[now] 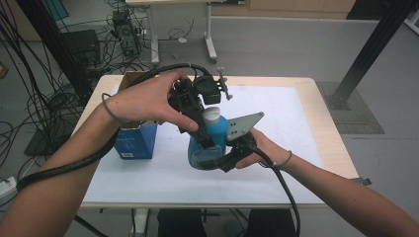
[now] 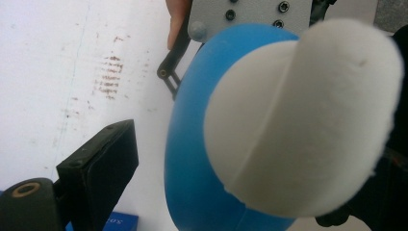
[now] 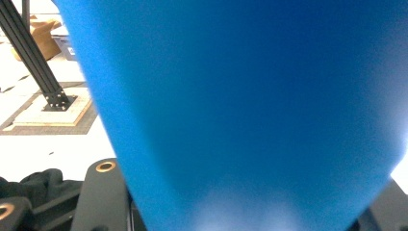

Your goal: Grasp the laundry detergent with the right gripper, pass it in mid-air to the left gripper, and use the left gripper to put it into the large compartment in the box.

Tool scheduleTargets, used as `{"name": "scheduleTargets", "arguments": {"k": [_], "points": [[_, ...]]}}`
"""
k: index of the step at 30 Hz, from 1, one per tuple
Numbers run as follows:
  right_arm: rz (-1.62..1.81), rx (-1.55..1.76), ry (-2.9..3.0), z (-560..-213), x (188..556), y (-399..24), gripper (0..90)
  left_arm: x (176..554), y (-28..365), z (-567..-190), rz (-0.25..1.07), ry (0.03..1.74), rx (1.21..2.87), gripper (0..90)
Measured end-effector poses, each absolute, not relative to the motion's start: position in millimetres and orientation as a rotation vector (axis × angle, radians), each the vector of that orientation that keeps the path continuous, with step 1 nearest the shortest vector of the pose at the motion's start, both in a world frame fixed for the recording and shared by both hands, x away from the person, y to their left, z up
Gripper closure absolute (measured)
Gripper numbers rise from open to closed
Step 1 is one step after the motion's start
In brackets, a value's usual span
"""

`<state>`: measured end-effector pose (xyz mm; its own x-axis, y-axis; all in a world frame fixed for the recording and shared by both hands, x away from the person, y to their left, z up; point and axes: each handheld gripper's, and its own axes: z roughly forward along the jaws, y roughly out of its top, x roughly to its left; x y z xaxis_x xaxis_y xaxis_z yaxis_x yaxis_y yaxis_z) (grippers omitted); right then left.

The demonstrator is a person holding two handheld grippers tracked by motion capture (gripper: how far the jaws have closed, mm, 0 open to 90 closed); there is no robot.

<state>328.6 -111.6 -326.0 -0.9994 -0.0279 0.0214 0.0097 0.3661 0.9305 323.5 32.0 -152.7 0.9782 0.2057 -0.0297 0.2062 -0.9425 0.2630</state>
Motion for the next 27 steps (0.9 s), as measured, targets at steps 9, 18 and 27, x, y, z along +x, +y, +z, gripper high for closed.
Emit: {"name": "scheduleTargets", "arguments": {"k": [9,18,27], "points": [[-1.753,0.018,-2.571,-325.8,328.7,-111.1,39.1,322.5,32.9,-151.5,0.020,0.307,2.840,5.8],[-1.756,0.020,-2.572,-325.2,328.0,-110.6,39.1,321.5,33.7,-151.9,0.029,0.306,2.835,5.7],[-1.756,0.020,-2.565,-325.7,327.7,-109.4,39.1,320.7,33.5,-150.9,0.028,0.302,2.839,6.0]]}}
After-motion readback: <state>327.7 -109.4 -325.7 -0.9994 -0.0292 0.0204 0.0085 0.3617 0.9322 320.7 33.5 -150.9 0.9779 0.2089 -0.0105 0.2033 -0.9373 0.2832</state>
